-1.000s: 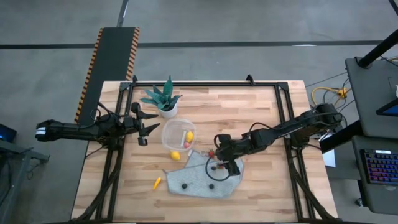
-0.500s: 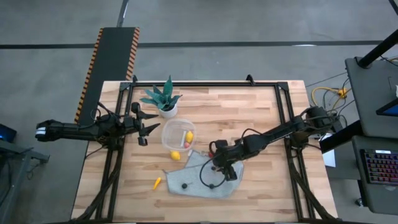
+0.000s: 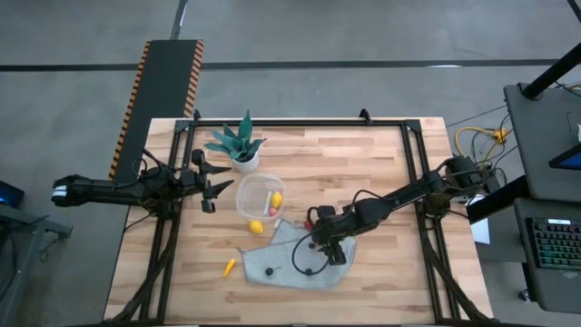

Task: Pick and placing Produce into tupperware
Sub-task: Put the bottom red strawberry into the container

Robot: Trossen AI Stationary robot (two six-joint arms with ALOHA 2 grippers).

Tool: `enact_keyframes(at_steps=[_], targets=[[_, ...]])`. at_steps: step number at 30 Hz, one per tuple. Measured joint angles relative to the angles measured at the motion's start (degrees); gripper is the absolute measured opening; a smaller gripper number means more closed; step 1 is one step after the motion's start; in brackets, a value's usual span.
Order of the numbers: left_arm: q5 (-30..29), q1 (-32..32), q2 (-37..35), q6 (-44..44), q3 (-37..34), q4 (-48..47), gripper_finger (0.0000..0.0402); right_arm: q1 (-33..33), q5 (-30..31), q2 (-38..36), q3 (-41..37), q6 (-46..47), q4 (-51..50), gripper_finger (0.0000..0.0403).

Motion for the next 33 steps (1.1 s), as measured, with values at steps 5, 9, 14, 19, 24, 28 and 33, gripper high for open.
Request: enact_keyframes(at_steps=[5, 9, 14, 19, 24, 28, 33], targets=[[0.0, 0.0, 0.0, 0.0, 0.0, 0.0, 0.0157, 0.0, 0.4, 0.0, -0.2, 0.0, 0.8, 0.0226], [0.0, 0.0, 0.0, 0.0, 0.0, 0.0, 0.0157, 0.2, 0.4, 0.0, -1.3, -0.1, 3.1, 0.0226], [0.0, 0.0, 0.0, 0.0, 0.0, 0.0, 0.0157, 0.2, 0.4, 0.0, -1.4, 0.1, 3.2, 0.0226], [0.0, 0.0, 0.0, 0.0, 0.0, 0.0, 0.0157, 0.2, 0.4, 1.4, -1.7, 0.0, 3.8, 0.0226], [0.0, 0.0, 0.0, 0.0, 0.0, 0.0, 0.0157, 0.2, 0.4, 4.1, -1.5, 0.0, 4.1, 0.0226], [0.0, 0.0, 0.0, 0.0, 0.0, 0.0, 0.0157, 0.2, 0.4, 4.3, -1.4, 0.0, 4.2, 0.0226], [0.0, 0.0, 0.0, 0.0, 0.0, 0.0, 0.0157, 0.2, 0.4, 3.9, -1.3, 0.2, 4.2, 0.0226]])
